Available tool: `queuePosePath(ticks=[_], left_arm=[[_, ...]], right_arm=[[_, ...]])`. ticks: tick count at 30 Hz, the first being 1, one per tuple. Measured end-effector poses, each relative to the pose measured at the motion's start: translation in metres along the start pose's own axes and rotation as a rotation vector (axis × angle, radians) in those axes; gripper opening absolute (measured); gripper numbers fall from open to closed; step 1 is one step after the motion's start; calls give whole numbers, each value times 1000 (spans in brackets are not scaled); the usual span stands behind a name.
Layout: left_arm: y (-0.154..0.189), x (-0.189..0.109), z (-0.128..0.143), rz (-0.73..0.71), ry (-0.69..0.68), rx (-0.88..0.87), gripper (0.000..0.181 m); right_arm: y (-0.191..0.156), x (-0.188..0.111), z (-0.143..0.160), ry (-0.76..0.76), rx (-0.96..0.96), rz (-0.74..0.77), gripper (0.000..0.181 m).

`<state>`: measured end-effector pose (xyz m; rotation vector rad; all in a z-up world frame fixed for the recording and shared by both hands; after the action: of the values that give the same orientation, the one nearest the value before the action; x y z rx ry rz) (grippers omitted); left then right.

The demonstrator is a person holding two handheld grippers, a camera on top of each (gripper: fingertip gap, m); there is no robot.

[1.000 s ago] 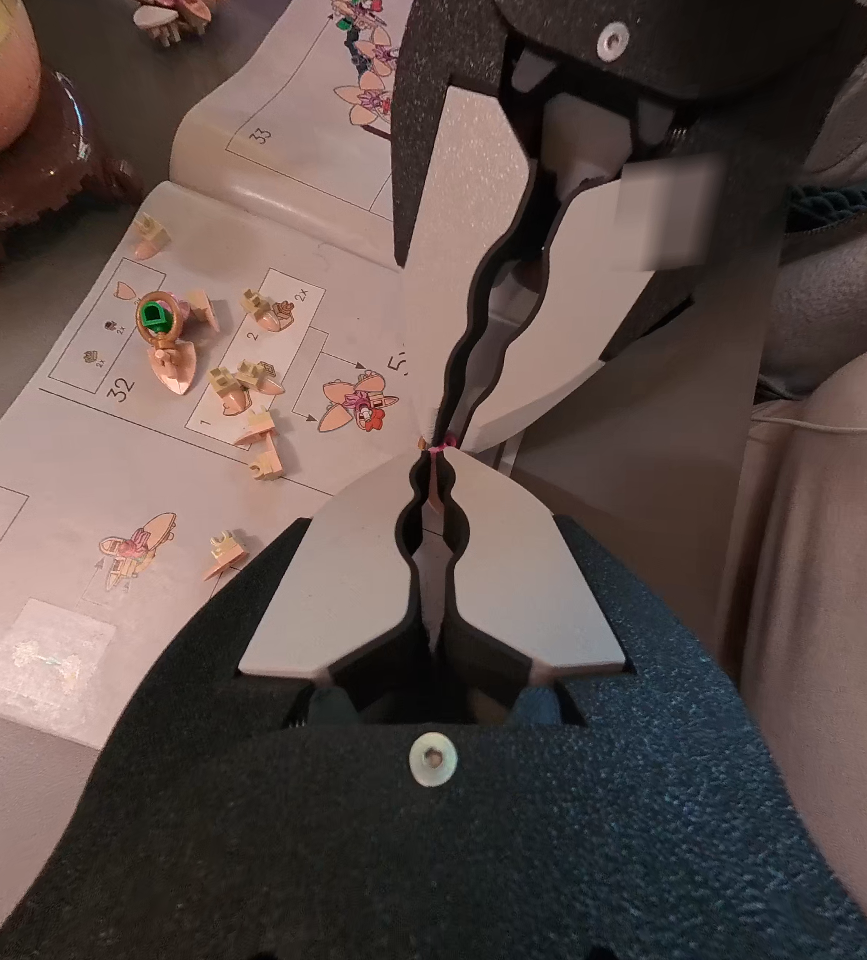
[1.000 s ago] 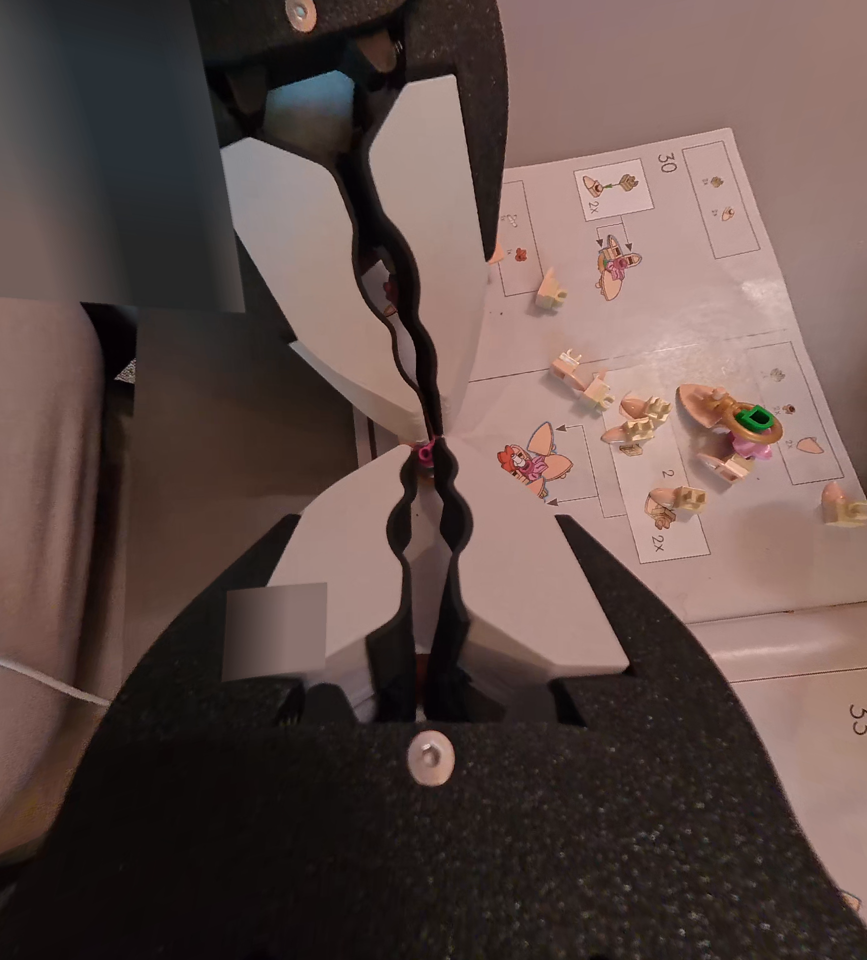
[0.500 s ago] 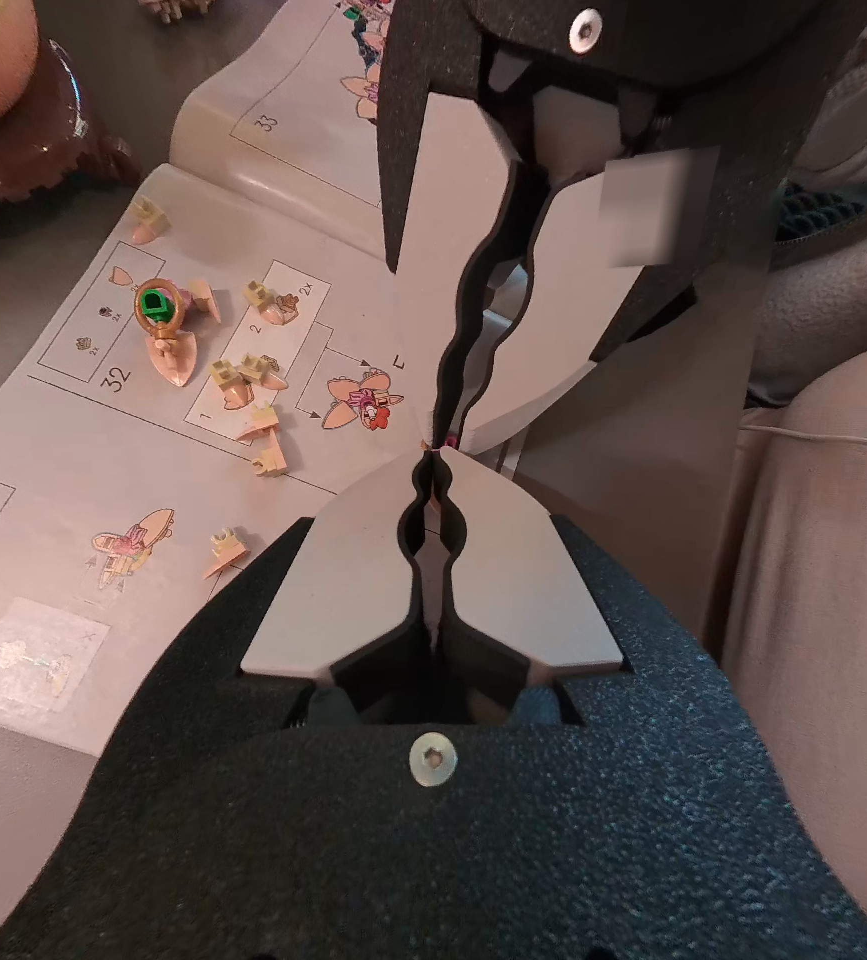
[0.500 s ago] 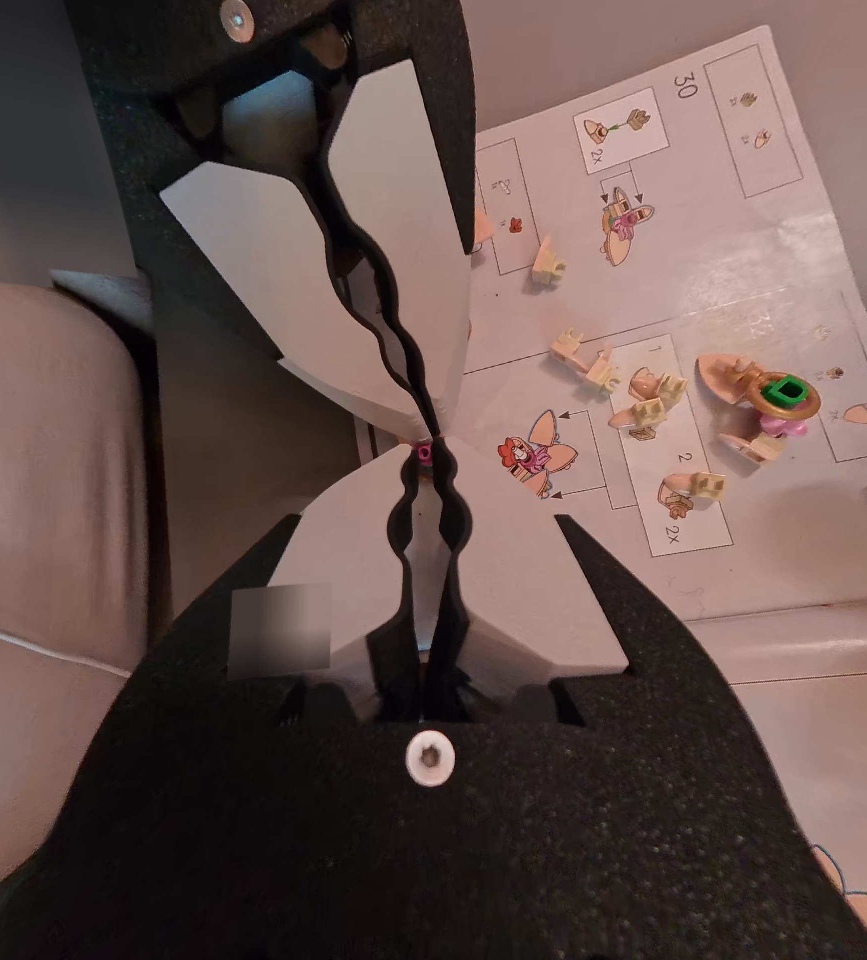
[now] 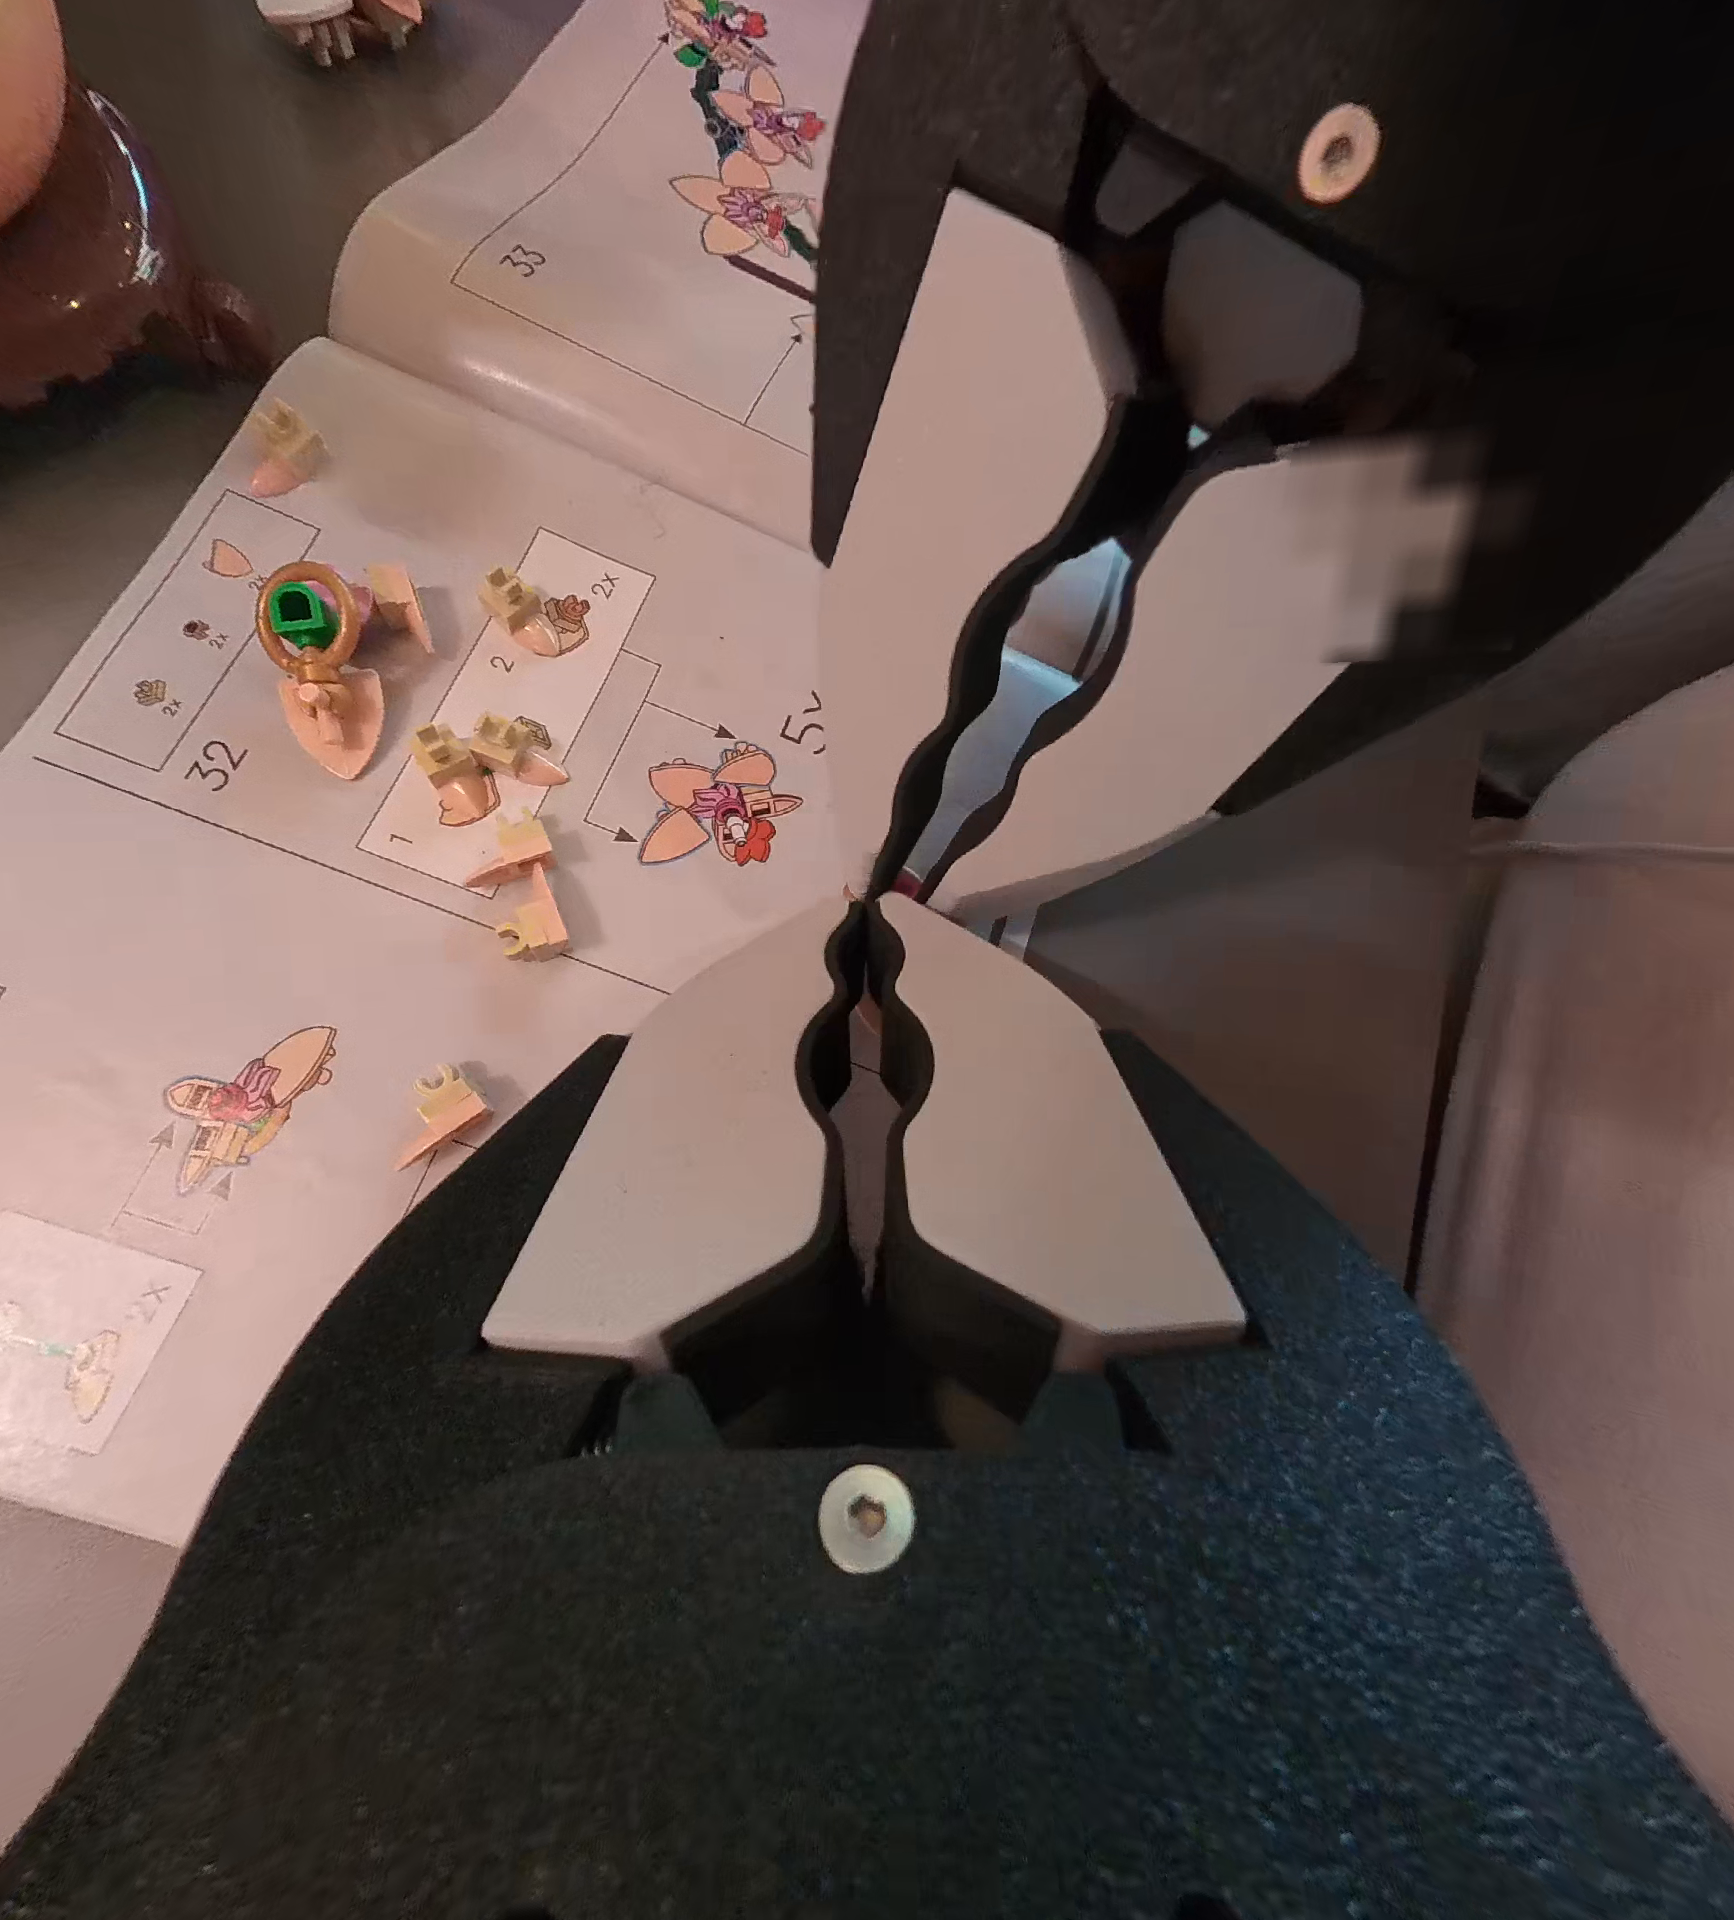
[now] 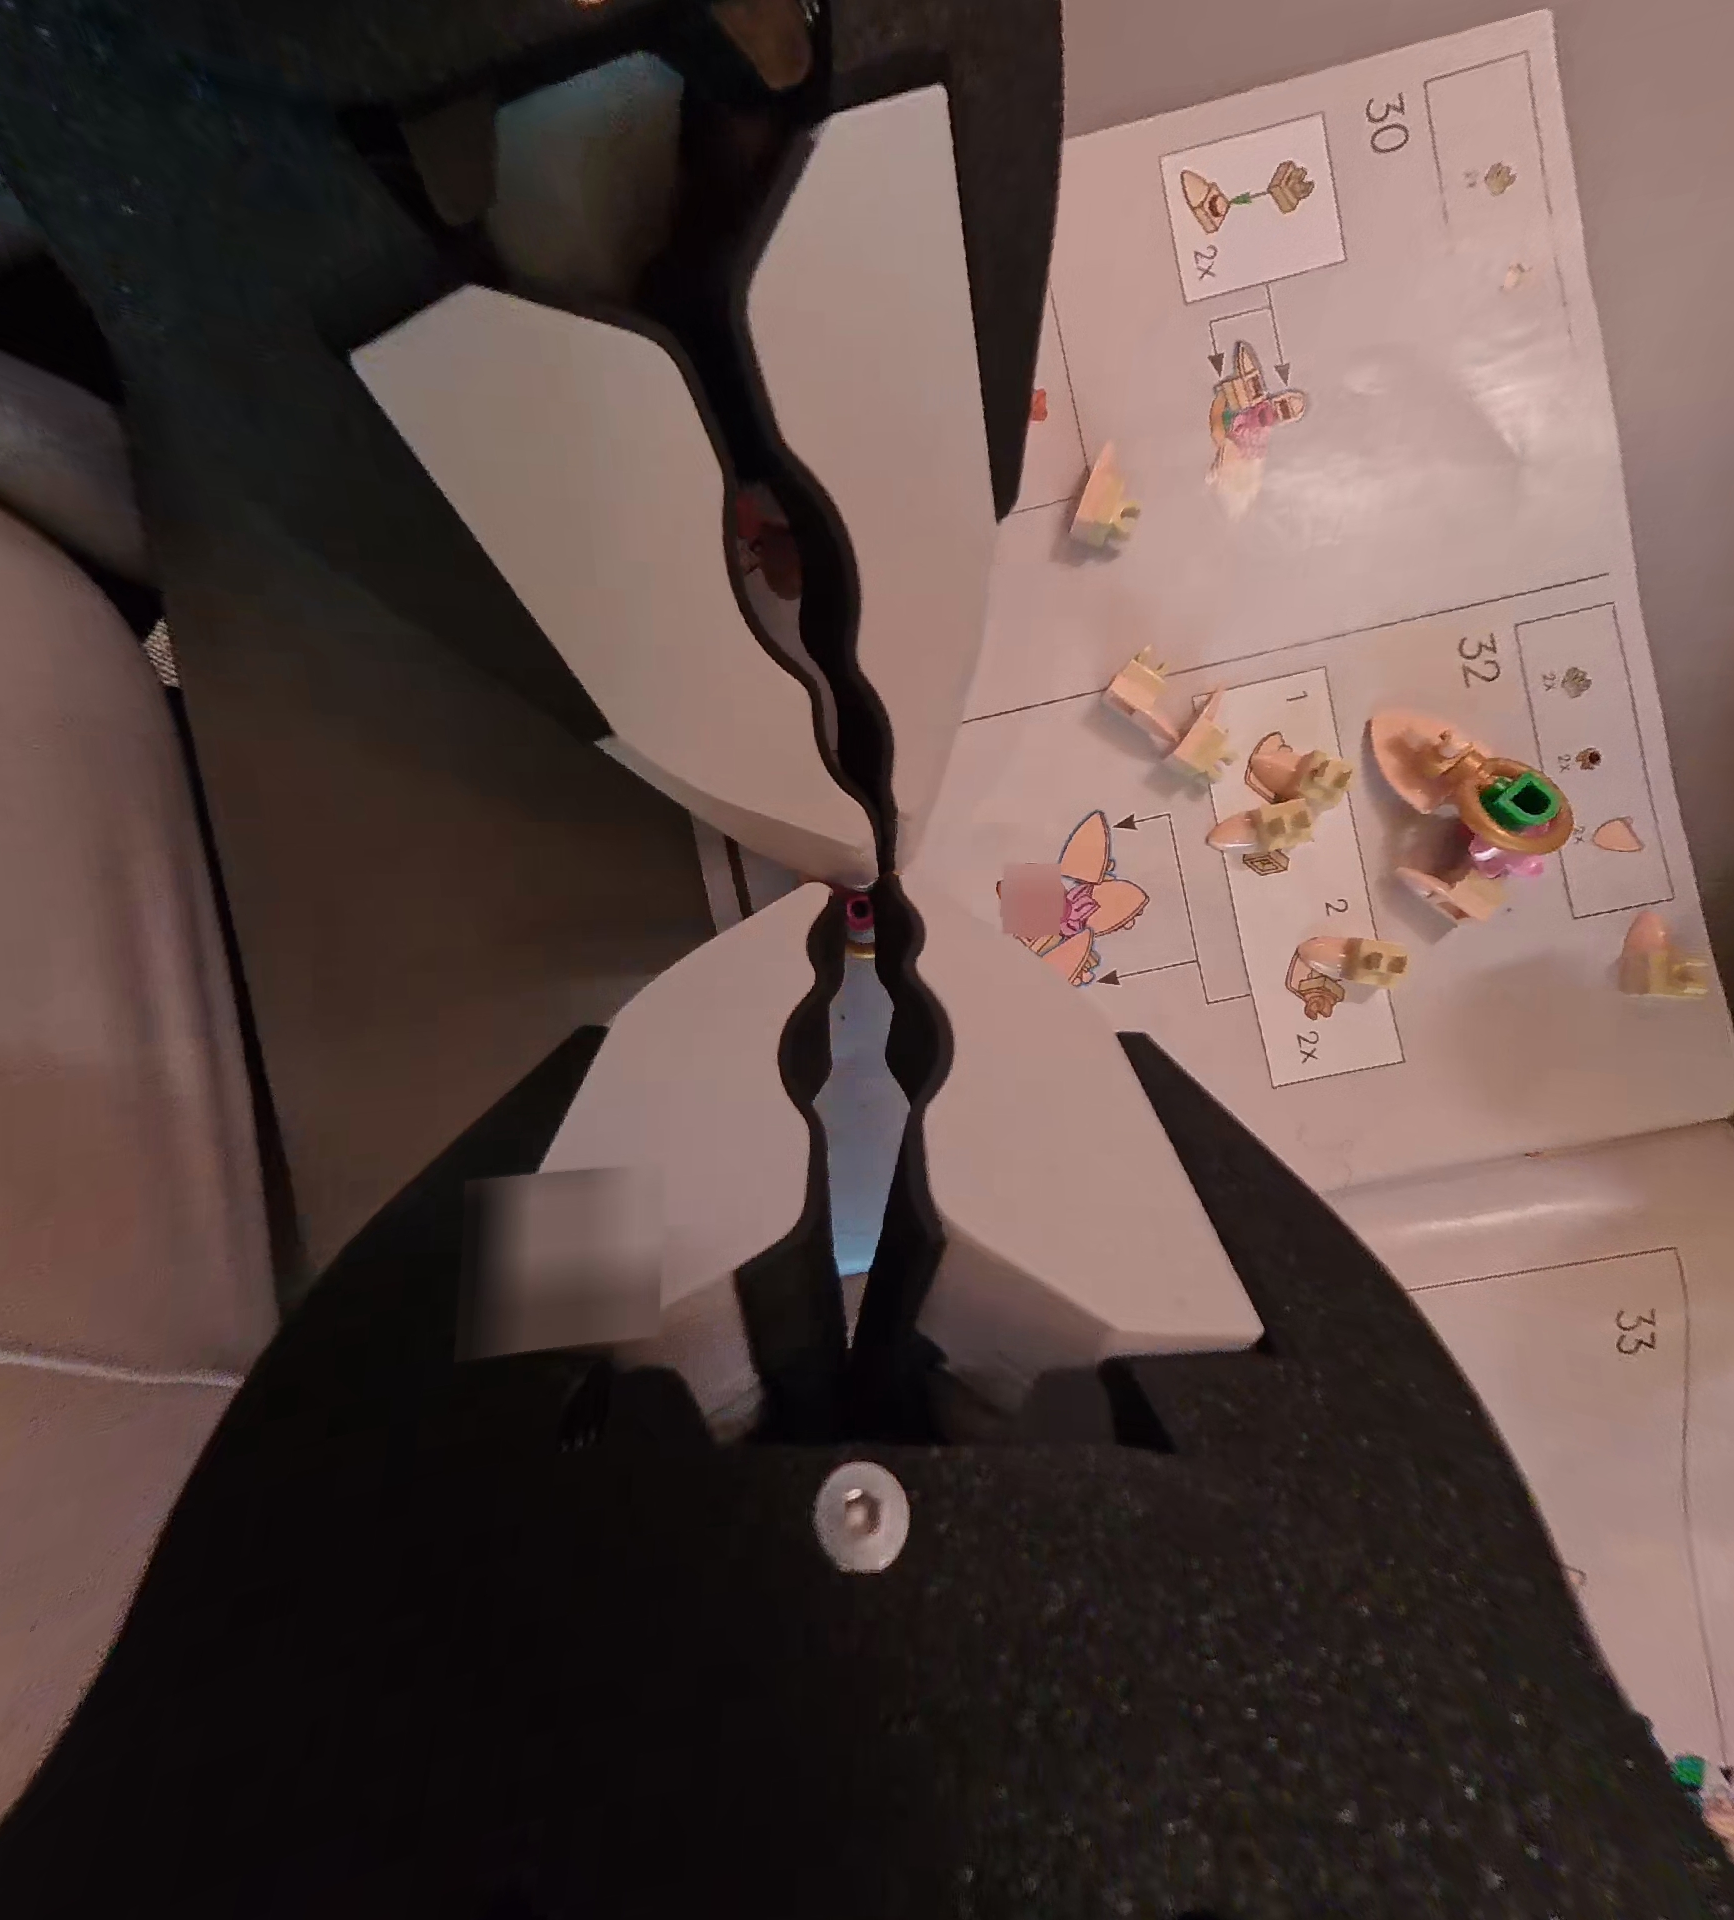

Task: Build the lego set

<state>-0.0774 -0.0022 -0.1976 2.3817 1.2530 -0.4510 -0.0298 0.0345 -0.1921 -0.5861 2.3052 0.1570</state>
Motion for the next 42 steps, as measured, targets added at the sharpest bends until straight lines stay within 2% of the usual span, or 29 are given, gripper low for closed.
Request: queuePosePath(ticks=[6, 10, 13, 16, 20, 26, 42], left_arm=[[-1, -1, 1, 14, 28, -23, 0], [-3, -20, -14, 44, 168, -90, 0], [-10, -27, -2, -34, 82, -39, 0], [-3, -21, 3, 10, 68, -43, 1], [-3, -18, 8, -7, 34, -29, 3], [-1, -15, 9, 0, 49, -30, 2], [-3, -13, 9, 3, 82, -57, 0]], right_arm=[[-1, 1, -1, -19, -25, 8, 6], [0, 0, -1, -4, -20, 11, 6], [-1, 0, -1, -13, -38, 20, 6], [0, 0, -1, -13, -19, 17, 6], [0, 0, -1, -12, -7, 13, 6], [-1, 1, -2, -40, -34, 32, 6], [-3, 1, -2, -33, 108, 98, 6]])
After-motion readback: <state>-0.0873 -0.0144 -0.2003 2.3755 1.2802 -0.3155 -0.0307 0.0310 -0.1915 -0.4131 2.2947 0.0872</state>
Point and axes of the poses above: each gripper's, where its closed fingertips meet, x out along the fingers, z out of its underside, y = z × x across the jaws, the point moved 5 cm from there along -x, back along the fingers, and after that the axes turned 15 degrees about y, right-handed, at the moved point
